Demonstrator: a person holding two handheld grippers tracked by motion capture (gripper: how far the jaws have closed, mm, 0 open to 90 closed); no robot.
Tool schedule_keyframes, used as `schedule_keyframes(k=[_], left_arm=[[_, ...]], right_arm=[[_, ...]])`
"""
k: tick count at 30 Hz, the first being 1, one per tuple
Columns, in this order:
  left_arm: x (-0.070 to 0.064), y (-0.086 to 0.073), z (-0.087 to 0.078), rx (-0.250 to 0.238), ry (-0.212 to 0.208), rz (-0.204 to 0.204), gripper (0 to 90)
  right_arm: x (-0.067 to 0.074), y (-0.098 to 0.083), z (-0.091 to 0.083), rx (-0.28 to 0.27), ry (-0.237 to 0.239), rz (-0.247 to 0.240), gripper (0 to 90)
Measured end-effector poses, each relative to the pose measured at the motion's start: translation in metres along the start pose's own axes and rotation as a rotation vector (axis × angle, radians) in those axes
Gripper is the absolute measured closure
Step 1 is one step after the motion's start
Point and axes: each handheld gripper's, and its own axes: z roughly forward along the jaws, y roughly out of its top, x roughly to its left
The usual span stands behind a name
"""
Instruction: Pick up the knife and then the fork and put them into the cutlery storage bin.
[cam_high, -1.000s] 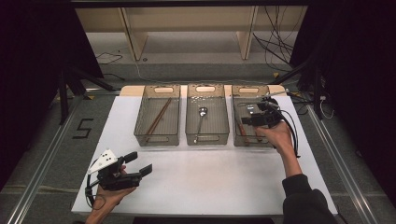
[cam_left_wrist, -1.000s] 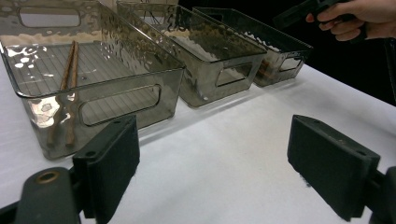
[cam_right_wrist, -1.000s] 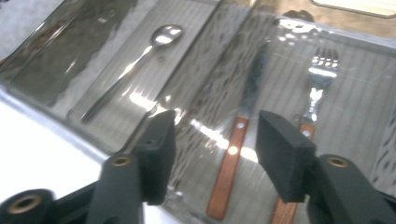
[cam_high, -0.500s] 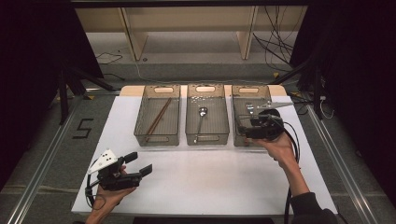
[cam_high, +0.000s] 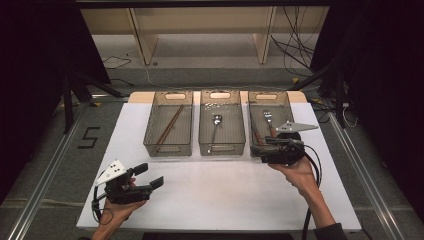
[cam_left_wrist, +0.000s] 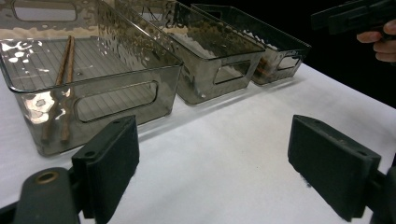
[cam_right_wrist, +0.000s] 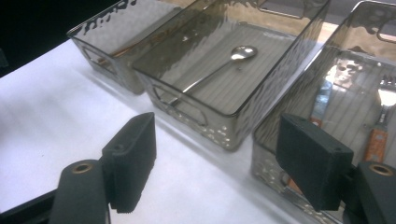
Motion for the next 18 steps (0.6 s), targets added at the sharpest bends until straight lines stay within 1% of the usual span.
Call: schedule_keyframes(k=[4, 7, 9, 13, 18], left_arm=[[0.0, 0.0, 0.001, 0.002, -0.006, -0.002, 16.0], [0.0, 0.0, 0.001, 0.002, -0.007, -0.006, 15.9], [0.0, 0.0, 0.001, 0.001, -0.008, -0.009, 15.9], [0.0, 0.0, 0.001, -0.003, -0.011, -0.017, 15.9], [0.0, 0.0, 0.001, 0.005, -0.015, -0.01, 15.9]], right_arm=[[0.006, -0.007, -0.003, -0.015, 0.011, -0.026, 28.4], [0.01, -0.011, -0.005, -0.027, 0.023, -0.03, 27.9], [0.012, -0.014, -0.007, -0.044, 0.03, -0.041, 27.8], [0.018, -0.019, -0.011, -0.068, 0.044, -0.046, 27.5], [0.023, -0.03, -0.015, -0.087, 0.055, -0.052, 26.5]])
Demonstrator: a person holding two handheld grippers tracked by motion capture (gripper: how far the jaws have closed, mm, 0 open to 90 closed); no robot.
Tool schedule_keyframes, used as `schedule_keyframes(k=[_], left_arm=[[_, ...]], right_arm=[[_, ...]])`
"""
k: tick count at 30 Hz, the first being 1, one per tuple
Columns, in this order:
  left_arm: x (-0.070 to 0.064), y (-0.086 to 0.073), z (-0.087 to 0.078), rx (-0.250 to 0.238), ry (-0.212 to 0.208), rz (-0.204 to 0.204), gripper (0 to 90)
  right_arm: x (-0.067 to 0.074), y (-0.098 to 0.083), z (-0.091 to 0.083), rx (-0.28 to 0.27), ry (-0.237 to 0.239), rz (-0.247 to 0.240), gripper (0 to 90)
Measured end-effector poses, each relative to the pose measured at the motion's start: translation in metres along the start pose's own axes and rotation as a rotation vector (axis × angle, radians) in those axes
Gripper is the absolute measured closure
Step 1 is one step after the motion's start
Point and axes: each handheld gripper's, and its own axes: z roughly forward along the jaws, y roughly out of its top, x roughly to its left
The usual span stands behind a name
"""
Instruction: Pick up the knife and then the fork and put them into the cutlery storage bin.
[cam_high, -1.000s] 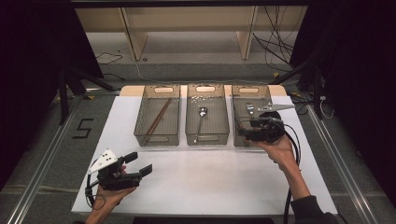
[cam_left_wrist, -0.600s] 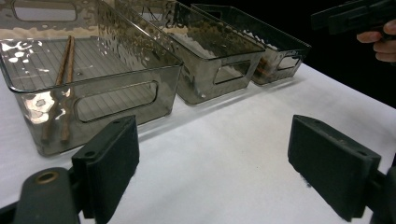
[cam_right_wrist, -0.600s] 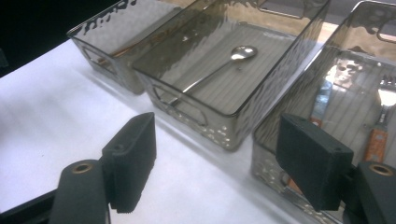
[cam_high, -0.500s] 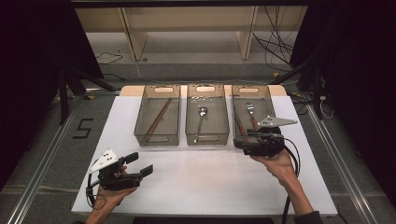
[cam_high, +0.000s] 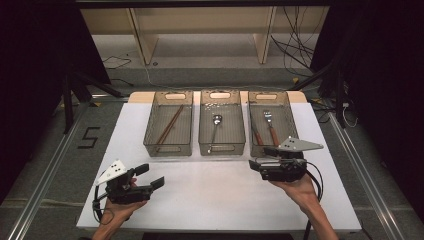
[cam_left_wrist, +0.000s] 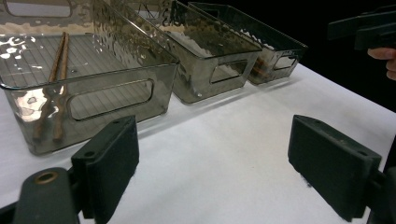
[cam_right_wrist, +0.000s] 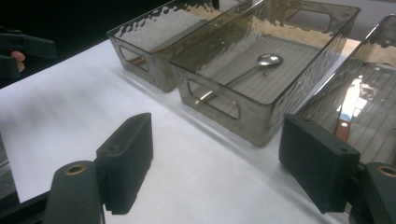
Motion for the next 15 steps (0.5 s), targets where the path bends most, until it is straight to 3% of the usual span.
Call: schedule_keyframes(k=[15], left_arm=[[-0.001, 0.0, 0.002, 0.008, -0.006, 0.001, 15.9]], right_arm=[[0.009, -0.033, -0.015, -0.064, -0.017, -0.001, 25.6]])
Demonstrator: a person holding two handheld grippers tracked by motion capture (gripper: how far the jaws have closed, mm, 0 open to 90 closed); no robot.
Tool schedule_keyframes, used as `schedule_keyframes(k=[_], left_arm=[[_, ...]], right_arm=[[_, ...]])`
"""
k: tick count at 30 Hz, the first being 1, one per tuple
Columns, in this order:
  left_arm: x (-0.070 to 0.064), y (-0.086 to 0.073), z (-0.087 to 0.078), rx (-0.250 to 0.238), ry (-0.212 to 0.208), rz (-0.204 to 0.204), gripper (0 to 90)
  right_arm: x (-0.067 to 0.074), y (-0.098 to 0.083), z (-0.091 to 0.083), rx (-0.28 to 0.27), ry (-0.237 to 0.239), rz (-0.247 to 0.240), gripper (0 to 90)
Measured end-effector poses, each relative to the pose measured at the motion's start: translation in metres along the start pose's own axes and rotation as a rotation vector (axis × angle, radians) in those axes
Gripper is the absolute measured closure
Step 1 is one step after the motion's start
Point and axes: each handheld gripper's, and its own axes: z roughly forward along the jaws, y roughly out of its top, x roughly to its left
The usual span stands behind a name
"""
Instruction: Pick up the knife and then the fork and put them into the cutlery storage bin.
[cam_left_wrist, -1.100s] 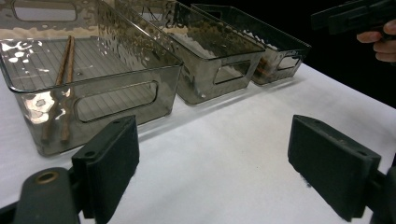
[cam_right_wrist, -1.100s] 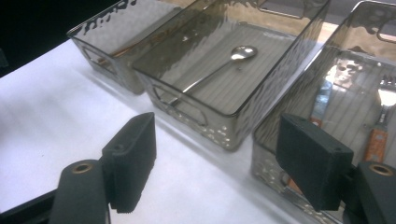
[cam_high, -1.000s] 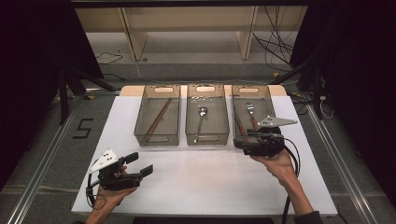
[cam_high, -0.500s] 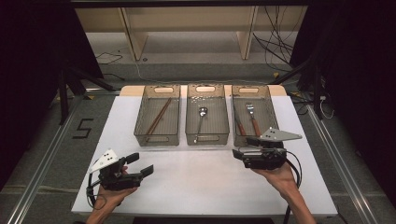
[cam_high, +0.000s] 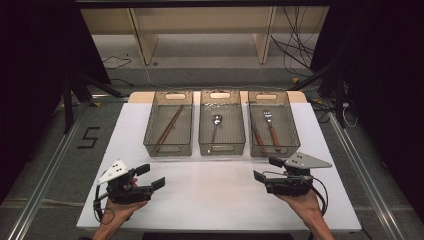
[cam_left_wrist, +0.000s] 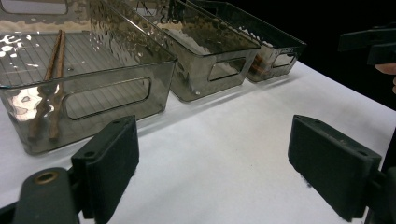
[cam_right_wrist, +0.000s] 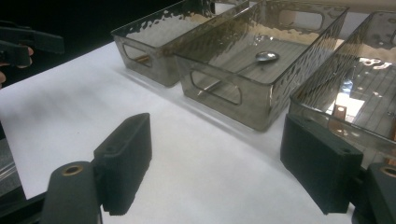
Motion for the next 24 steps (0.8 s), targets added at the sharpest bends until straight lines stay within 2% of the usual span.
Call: schedule_keyframes(k=[11, 24], left_arm=[[-0.002, 0.0, 0.0, 0.002, -0.009, 0.005, 15.9], [-0.004, 0.0, 0.001, 0.012, -0.025, 0.009, 15.9]], right_arm=[[0.008, -0.02, -0.005, -0.026, 0.012, 0.014, 22.2], [0.008, -0.036, -0.009, -0.028, -0.018, 0.04, 22.1]])
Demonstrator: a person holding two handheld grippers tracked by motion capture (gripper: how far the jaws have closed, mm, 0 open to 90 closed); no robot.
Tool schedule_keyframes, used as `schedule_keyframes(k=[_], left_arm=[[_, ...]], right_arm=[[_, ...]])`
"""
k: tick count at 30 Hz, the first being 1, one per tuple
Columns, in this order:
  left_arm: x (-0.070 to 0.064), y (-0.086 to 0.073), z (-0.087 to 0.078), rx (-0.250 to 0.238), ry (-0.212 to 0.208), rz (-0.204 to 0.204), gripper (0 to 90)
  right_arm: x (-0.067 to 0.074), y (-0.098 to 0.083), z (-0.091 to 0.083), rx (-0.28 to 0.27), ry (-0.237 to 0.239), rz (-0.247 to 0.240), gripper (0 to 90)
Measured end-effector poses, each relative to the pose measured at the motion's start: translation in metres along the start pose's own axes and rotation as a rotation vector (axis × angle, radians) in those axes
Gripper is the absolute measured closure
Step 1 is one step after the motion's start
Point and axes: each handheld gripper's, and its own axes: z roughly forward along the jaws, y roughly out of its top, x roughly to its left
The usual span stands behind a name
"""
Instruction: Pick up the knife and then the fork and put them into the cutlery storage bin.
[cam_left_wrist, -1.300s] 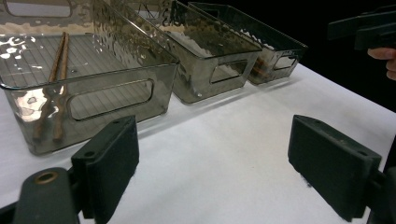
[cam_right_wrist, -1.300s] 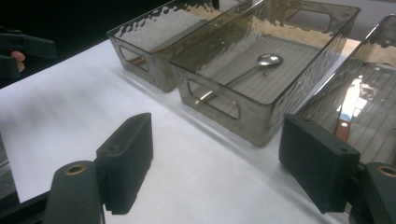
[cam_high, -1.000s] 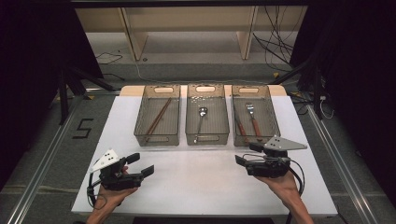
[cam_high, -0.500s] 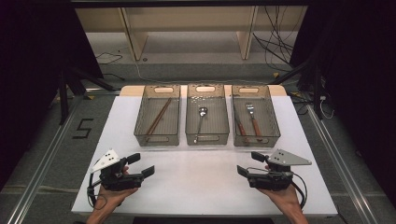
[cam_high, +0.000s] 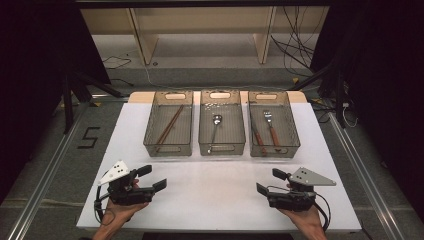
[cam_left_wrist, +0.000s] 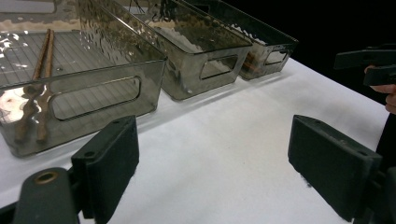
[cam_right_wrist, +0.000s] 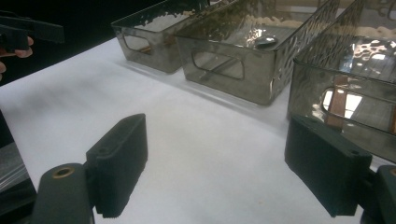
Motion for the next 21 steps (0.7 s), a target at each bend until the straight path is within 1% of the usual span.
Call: schedule_keyframes(k=[7, 21], left_arm=[[0.0008, -0.0002, -0.0003, -0.002, 0.002, 0.0, 15.9], [0.0011, -0.0001, -0.0005, -0.002, 0.003, 0.001, 15.9]], right_arm=[[-0.0004, -0.0002, -0.0005, -0.011, -0.001, 0.0, 21.2], [0.0008, 0.0002, 0.0005, -0.008, -0.001, -0.004, 20.4]])
